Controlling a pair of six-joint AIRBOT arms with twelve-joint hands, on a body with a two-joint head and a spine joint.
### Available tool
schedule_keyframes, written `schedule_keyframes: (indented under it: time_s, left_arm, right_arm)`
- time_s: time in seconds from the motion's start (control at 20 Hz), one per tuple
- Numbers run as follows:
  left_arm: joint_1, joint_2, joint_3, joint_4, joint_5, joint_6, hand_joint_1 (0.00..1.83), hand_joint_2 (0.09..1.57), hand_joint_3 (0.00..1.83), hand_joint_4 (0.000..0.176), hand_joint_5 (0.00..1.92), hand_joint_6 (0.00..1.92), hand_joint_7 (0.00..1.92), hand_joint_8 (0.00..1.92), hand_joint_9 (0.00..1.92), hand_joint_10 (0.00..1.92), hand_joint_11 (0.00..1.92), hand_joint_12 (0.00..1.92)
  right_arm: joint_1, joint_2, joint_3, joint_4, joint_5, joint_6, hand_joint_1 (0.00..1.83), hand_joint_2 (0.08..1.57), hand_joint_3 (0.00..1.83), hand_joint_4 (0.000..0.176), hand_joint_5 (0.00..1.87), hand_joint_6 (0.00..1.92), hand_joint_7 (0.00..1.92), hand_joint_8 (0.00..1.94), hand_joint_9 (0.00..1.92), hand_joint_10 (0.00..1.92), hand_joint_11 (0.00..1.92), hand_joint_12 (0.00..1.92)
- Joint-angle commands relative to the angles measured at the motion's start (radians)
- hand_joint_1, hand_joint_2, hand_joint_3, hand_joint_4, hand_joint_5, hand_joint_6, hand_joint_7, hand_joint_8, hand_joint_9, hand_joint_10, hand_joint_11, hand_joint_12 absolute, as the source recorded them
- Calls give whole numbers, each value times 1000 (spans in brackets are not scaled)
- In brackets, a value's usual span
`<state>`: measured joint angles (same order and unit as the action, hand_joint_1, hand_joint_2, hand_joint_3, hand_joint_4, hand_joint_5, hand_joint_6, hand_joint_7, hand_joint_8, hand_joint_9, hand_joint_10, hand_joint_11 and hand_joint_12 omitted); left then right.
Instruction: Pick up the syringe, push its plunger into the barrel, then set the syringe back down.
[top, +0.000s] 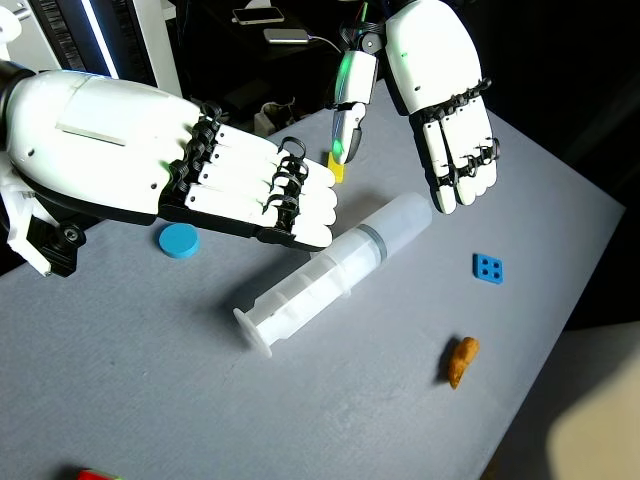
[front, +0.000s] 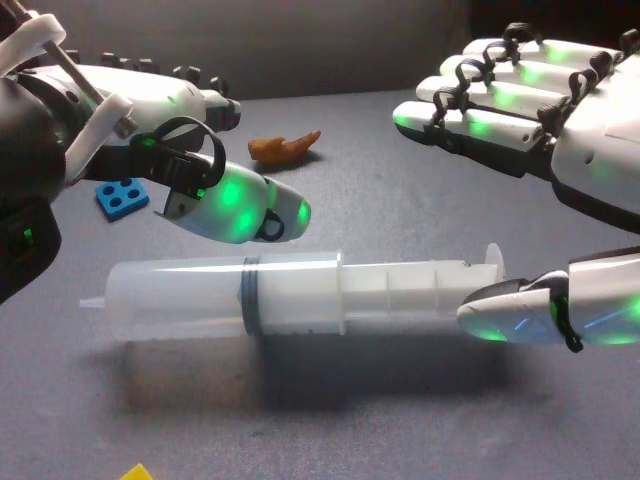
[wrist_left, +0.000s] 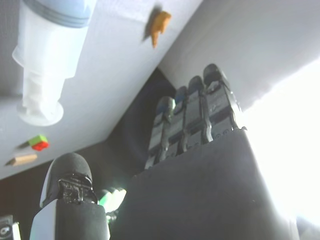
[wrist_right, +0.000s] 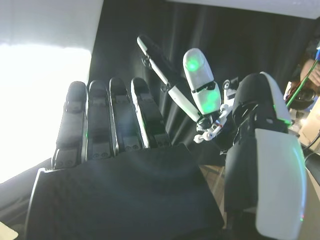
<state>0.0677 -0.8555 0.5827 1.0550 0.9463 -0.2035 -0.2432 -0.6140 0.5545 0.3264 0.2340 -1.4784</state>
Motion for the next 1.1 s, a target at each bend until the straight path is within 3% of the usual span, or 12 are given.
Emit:
schedule_keyframes:
  time_s: [0.0,0.25,0.55,0.8,1.05]
  left_arm:
    - [-2,6,-3,77,-21,-2,169,1105,0,0,56,3,33,1,10,2,0,53]
    - [-1,4,-13,105,-9,-50,354,1016,0,0,51,8,41,7,41,11,49,29]
    - [38,-11,-47,203,43,-118,549,1006,3,0,7,1,0,0,0,0,0,43]
    - [83,-69,-48,209,88,-140,588,1056,12,0,0,0,0,0,0,0,0,0]
    - [133,-145,-47,224,229,-300,513,1099,16,0,0,0,0,0,0,0,0,0]
  right_arm:
    - [-5,6,-2,35,142,1,196,1010,1,0,84,1,62,0,63,2,0,168]
    - [-118,-8,-2,208,290,-9,178,1016,1,0,67,0,46,0,43,0,0,135]
    - [-112,-51,55,572,227,-116,185,1012,0,0,68,1,53,1,49,2,0,173]
    - [-118,-63,101,594,170,-49,189,1014,1,0,59,4,46,3,42,3,0,133]
    - [-124,-63,101,583,176,-13,183,1025,4,0,64,0,58,2,53,1,0,237]
